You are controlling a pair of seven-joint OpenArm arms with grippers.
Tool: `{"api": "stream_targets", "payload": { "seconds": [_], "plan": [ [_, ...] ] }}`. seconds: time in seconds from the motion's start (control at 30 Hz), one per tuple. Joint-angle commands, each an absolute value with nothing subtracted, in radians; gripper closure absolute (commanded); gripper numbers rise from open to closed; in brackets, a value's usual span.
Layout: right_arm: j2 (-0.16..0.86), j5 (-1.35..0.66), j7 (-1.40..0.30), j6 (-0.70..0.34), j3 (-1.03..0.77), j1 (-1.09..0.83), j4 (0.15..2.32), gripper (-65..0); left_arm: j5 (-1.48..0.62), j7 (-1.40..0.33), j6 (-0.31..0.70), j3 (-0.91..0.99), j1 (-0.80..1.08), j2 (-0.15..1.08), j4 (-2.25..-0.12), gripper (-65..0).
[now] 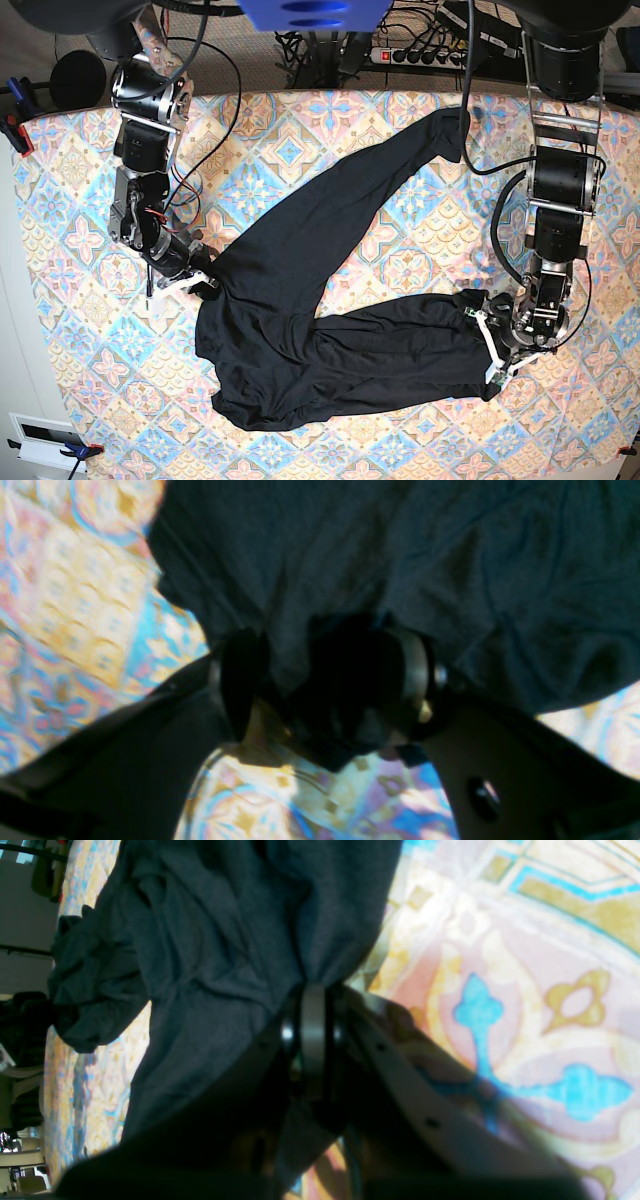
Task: Layout the t-shirt on the table in an organized manner, then fold the t-shirt properly
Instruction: 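Grasp the shirt hem with the left gripper, then pull the shirt with both grippers to spread it flat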
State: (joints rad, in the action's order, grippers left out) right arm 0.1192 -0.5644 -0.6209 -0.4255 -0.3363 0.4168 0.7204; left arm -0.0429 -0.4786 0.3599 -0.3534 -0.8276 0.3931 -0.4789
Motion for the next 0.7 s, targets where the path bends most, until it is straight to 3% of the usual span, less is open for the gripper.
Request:
{"api": "stream_targets", "payload": {
  "seconds": [0.0,0.17,0.27,0.37,0.67],
  "plan": [
    [0.116,-0.558,-0.676,-0.394,-0.335,0.406,0.708,0.0,-0.03,-0.456,0.355,-0.351,-0.849,0.398,-0.495,-34.7],
    [0.116,-0.558,-0.676,-0.394,-0.335,0.406,0.708,0.0,0.002,-0.433,0.355,-0.344,-0.839,0.397,-0.495,-31.5],
    [0.116,-0.558,-0.676,-0.394,-0.335,0.406,0.708,0.0,-0.001,-0.426,0.354,-0.343,-0.839,0.397,-0.495,-18.4],
    [0.116,-0.558,-0.676,-0.394,-0.335,0.406,0.708,0.0,-0.002,-0.404,0.305,-0.341,-0.839,0.397,-0.495,-0.1],
    [0.116,-0.558,-0.674,-0.394,-0.335,0.406,0.708,0.0,-0.004,-0.398,0.291,-0.16,-0.792,0.397,-0.608,0.0]
  ]
}}
